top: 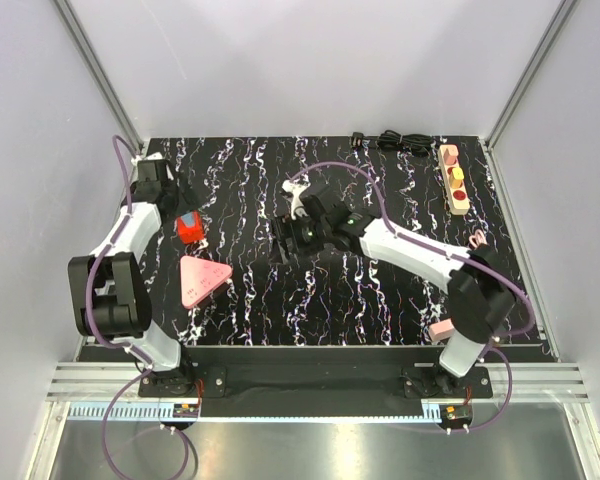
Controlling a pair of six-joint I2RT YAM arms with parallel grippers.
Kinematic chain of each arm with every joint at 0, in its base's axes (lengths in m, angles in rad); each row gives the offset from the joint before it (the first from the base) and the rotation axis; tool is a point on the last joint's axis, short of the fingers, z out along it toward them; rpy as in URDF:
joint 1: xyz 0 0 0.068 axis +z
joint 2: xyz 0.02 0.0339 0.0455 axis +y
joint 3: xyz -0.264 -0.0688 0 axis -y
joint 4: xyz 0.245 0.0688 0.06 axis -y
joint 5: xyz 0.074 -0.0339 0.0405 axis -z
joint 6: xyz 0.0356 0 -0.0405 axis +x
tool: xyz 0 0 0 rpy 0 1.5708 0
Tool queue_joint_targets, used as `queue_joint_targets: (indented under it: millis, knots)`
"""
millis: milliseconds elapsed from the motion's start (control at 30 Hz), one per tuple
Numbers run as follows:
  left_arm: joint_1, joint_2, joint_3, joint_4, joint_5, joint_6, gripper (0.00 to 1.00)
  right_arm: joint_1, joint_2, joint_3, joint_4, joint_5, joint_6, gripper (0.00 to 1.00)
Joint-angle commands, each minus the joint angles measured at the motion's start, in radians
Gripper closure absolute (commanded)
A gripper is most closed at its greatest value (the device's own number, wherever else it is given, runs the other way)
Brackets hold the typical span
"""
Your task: Pull the plug off the socket
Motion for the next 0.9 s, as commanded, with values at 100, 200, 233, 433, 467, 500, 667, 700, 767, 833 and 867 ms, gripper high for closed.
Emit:
queue_joint_targets:
  millis: [100,200,233,433,467,500,667,700,767,833,867]
  knots:
    - [0.003,-0.053,0.041,-0.002,0.085,0.011,0.17,-0.007,0.120,0.167,0.023,-0.065,0.014,0.17]
    - [0.005,-0.045,0.055,-0.007,0.096,0.017,0.19,-0.011,0.183,0.236,0.025,-0.082,0.026,0.17]
    - [0.005,-0.039,0.061,-0.014,0.105,0.023,0.20,-0.014,0.203,0.256,0.025,-0.099,0.034,0.17]
    - [0.002,-0.059,0.058,-0.042,0.133,0.092,0.31,-0.022,0.377,0.443,0.025,-0.200,0.115,0.19]
    - [0.000,-0.062,0.049,-0.042,0.131,0.106,0.31,-0.022,0.397,0.464,0.025,-0.211,0.124,0.19]
    - [-0.001,-0.062,0.037,-0.042,0.133,0.116,0.32,-0.022,0.438,0.484,0.026,-0.223,0.134,0.20]
    - [-0.012,-0.045,0.041,-0.045,0.142,0.143,0.39,-0.024,0.536,0.607,0.058,-0.267,0.212,0.25]
    - [-0.013,-0.042,0.041,-0.044,0.137,0.147,0.39,-0.025,0.558,0.613,0.078,-0.286,0.230,0.25]
    - [-0.013,-0.042,0.044,-0.045,0.128,0.156,0.41,-0.028,0.581,0.627,0.146,-0.306,0.290,0.28]
    - [-0.015,-0.036,0.046,-0.047,0.119,0.166,0.43,-0.030,0.618,0.655,0.187,-0.333,0.340,0.29]
    - [-0.014,-0.032,0.049,-0.048,0.117,0.169,0.44,-0.030,0.644,0.665,0.197,-0.344,0.354,0.30]
